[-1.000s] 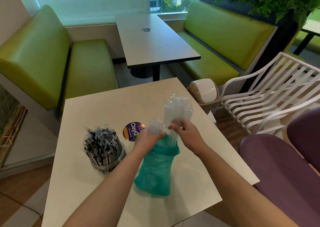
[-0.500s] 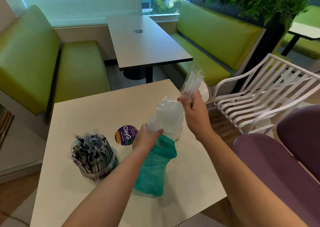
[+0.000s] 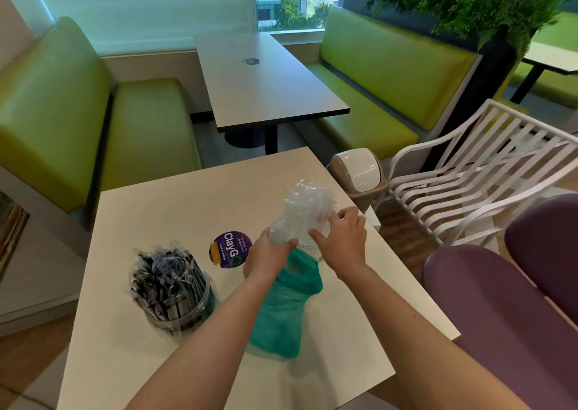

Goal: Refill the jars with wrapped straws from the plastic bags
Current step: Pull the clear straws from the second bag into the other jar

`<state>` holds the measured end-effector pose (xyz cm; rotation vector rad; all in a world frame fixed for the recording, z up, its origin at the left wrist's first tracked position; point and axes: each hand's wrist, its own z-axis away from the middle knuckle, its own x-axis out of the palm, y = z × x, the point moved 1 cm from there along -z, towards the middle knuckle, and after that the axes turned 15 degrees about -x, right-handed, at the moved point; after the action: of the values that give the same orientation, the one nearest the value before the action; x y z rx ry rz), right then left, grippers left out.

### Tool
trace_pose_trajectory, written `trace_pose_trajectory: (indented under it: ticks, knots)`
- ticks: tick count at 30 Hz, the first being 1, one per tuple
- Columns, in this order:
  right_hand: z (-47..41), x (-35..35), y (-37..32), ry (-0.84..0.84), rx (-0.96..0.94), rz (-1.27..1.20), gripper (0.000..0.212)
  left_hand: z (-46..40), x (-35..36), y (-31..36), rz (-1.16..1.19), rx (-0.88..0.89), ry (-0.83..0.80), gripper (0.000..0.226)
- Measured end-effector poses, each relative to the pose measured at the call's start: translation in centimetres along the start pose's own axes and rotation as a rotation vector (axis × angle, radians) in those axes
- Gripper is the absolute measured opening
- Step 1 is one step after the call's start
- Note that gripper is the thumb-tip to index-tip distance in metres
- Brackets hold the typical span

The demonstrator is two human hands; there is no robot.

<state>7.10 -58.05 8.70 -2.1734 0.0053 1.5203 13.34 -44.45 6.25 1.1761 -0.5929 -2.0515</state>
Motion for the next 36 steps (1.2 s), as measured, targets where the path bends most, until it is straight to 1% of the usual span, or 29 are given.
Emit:
trace_pose_trajectory:
  ticks: [2,4,6,7,8,10,12,13,15,17,19,21,24,26,28,30,34,36]
  knots:
    - [-0.3,-0.4,-0.4,0.033,0.001,0.008,0.063,0.0,0.0,-0.1,0.016,-0.005,-0.003,0.059]
    - [-0.6,-1.3,-0.9,0.146,-0.032,-0.033,0.069,0.0,0.1,-0.1,0.022,-0.005,-0.006,0.061]
    - [-1.0,-2.2,-1.6,0.297,-0.168,-0.108,0.067,-0.1,0.1,-0.2,0.01,-0.005,-0.002,0.064]
    - [-1.3,-2.4,-2.0,0.32,-0.251,-0.131,0.064,-0.1,0.1,-0.2,0.002,-0.003,-0.001,0.065]
    - [-1.6,-2.5,-2.2,0.297,-0.329,-0.126,0.061,-0.1,0.1,-0.2,-0.002,-0.002,-0.002,0.066]
    - [-2.2,-1.9,-2.2,0.176,-0.425,-0.043,0.056,-0.1,0.0,-0.1,-0.003,-0.005,-0.006,0.067]
    - [-2.1,-0.8,-1.5,0.064,-0.434,0.057,0.052,-0.1,0.0,-0.1,0.002,-0.008,-0.007,0.066]
    - [-1.8,-0.3,-1.0,0.052,-0.437,0.103,0.049,0.0,-0.1,0.0,0.005,-0.007,-0.005,0.064]
    - [-1.2,0.6,-0.2,0.073,-0.46,0.177,0.043,0.0,-0.1,0.0,0.006,-0.007,-0.006,0.06]
    - [-0.9,1.1,0.4,0.081,-0.488,0.236,0.043,0.0,-0.1,0.0,0.005,-0.012,-0.008,0.059]
    - [-0.9,1.2,0.5,0.084,-0.485,0.236,0.045,0.0,-0.2,0.0,0.011,-0.015,-0.009,0.059]
    - [-1.1,0.7,0.6,0.096,-0.426,0.186,0.043,-0.1,-0.2,0.0,0.014,-0.016,-0.016,0.059]
    - [-1.3,-0.5,0.8,0.11,-0.333,-0.001,0.032,-0.2,-0.2,-0.1,0.012,-0.021,-0.02,0.059]
    - [-1.3,-1.0,1.0,0.135,-0.333,-0.064,0.028,-0.2,-0.2,-0.1,0.015,-0.02,-0.02,0.059]
    - [-0.9,-1.1,1.1,0.157,-0.346,-0.078,0.029,-0.3,-0.2,-0.1,0.021,-0.018,-0.022,0.059]
    - [-0.4,-0.6,1.3,0.14,-0.355,-0.076,0.031,-0.3,-0.2,-0.1,0.019,-0.012,-0.025,0.06]
    - [0.2,-0.2,1.3,0.112,-0.369,-0.001,0.036,-0.5,-0.3,-0.4,0.043,0.002,-0.055,0.065]
    - [0.5,-0.5,0.7,0.136,-0.36,0.039,0.038,-0.4,-0.5,-0.6,0.064,0.006,-0.055,0.068]
